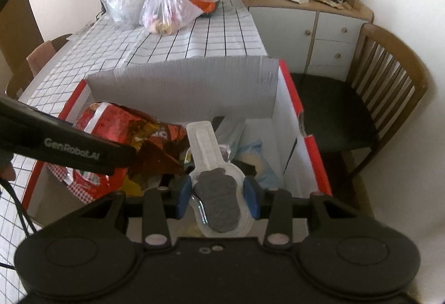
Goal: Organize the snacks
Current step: 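Carry the red chips bag with the left gripper while the right gripper carries the clear item over the box, then open both grippers to drop the chips bag and clear item into the box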
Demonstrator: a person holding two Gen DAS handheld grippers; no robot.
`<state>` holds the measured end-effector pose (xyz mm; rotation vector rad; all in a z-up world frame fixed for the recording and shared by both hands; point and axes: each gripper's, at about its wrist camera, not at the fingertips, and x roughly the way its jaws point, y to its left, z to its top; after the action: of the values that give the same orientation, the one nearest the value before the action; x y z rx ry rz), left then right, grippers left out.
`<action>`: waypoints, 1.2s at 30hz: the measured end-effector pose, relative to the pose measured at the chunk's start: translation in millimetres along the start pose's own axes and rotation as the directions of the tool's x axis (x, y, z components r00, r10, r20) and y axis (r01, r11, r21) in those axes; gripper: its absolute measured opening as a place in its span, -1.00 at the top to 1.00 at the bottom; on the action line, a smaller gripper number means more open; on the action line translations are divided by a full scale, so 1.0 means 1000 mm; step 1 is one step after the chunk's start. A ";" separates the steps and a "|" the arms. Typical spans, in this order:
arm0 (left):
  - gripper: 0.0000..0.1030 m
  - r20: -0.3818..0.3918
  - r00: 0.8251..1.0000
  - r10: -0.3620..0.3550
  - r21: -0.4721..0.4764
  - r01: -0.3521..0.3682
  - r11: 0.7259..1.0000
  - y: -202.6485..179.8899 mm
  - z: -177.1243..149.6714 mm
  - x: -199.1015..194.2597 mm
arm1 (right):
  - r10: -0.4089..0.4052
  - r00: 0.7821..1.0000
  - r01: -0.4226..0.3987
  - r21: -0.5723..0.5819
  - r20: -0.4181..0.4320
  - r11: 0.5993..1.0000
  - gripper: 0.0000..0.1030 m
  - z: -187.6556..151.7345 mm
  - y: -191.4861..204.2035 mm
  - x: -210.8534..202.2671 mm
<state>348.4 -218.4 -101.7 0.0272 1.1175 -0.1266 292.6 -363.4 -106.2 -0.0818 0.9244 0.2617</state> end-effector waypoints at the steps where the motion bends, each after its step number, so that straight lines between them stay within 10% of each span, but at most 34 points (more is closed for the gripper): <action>1: -0.42 -0.006 1.000 0.003 0.001 -0.003 1.000 -0.001 0.000 0.002 | -0.002 1.000 0.002 0.000 -0.004 1.000 0.23 0.000 0.000 0.001; 21: -0.43 -0.018 0.999 -0.026 -0.028 0.026 0.999 0.006 -0.014 0.012 | 0.012 1.000 -0.012 0.026 0.001 1.000 0.11 -0.011 -0.004 -0.004; 36: -0.43 0.102 0.993 -0.057 -0.027 0.060 0.998 0.020 -0.034 -0.043 | 0.062 0.990 -0.068 0.044 0.128 0.997 -0.47 -0.016 0.008 -0.058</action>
<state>301.6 -191.9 -79.1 -0.0378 1.0189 -0.1618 244.6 -369.6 -68.8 0.0100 0.8078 0.3017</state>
